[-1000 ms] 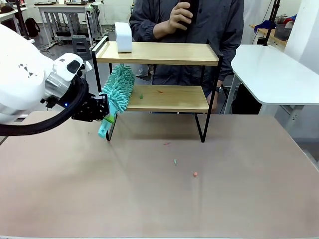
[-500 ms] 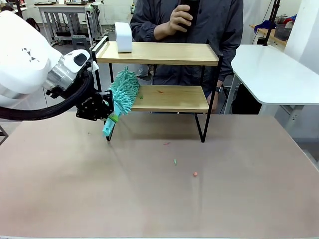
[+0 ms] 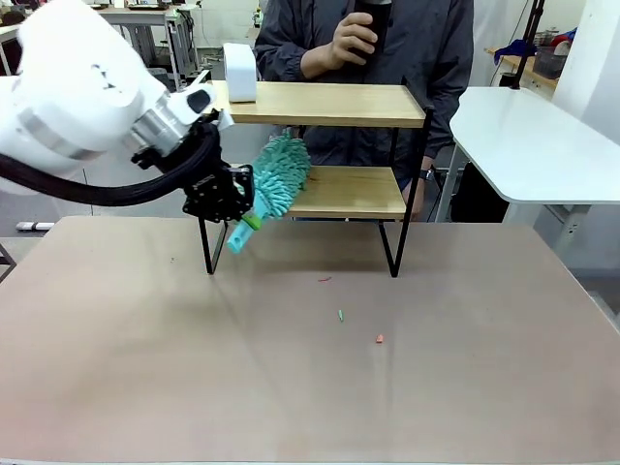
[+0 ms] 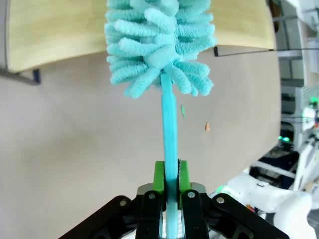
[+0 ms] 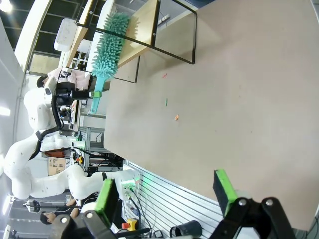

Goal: Clean the shelf.
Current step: Clean the remaining tier of the Shelf with the Duster once objects are removed.

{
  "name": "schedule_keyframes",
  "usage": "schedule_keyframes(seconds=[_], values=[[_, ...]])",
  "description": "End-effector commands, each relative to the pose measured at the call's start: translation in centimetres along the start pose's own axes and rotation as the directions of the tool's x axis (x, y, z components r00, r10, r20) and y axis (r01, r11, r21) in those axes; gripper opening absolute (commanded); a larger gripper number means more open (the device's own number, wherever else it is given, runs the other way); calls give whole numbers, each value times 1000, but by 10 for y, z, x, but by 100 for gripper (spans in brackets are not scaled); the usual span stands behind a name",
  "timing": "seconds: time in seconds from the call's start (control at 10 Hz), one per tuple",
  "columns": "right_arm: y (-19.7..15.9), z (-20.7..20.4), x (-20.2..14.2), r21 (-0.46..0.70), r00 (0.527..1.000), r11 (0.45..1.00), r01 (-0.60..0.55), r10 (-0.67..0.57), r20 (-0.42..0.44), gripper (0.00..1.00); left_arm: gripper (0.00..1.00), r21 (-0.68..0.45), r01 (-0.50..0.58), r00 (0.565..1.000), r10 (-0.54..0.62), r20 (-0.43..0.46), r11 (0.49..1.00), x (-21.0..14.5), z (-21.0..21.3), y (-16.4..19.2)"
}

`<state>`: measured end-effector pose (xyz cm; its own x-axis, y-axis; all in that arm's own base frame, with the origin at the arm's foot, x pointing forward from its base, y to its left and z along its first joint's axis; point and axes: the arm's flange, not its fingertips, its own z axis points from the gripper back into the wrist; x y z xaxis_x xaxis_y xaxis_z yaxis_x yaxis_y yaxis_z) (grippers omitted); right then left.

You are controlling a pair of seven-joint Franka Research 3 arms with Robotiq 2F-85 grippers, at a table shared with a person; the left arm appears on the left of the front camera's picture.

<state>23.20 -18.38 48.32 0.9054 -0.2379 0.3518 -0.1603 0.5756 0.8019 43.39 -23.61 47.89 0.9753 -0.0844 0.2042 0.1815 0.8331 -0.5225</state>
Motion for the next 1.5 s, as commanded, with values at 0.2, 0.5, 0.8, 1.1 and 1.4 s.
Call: schedule_keyframes(seconds=[0.2,0.5,0.8,1.1,1.4], values=[[1,0,2,20,1000,1000,-24,23,15,100,12,-29,213,963,-215,-161,977,21,-11,-32],[1,0,2,20,1000,1000,-24,23,15,100,12,-86,361,867,-368,-336,928,11,9,-28],[1,0,2,20,1000,1000,-24,23,15,100,12,-243,513,684,-563,-464,823,-16,56,-22],[1,0,2,20,1000,1000,-24,23,15,100,12,-348,540,669,-642,-374,766,-35,82,-11],[1,0,2,20,1000,1000,-24,23,15,100,12,-351,583,683,-676,-276,732,-54,112,1]])
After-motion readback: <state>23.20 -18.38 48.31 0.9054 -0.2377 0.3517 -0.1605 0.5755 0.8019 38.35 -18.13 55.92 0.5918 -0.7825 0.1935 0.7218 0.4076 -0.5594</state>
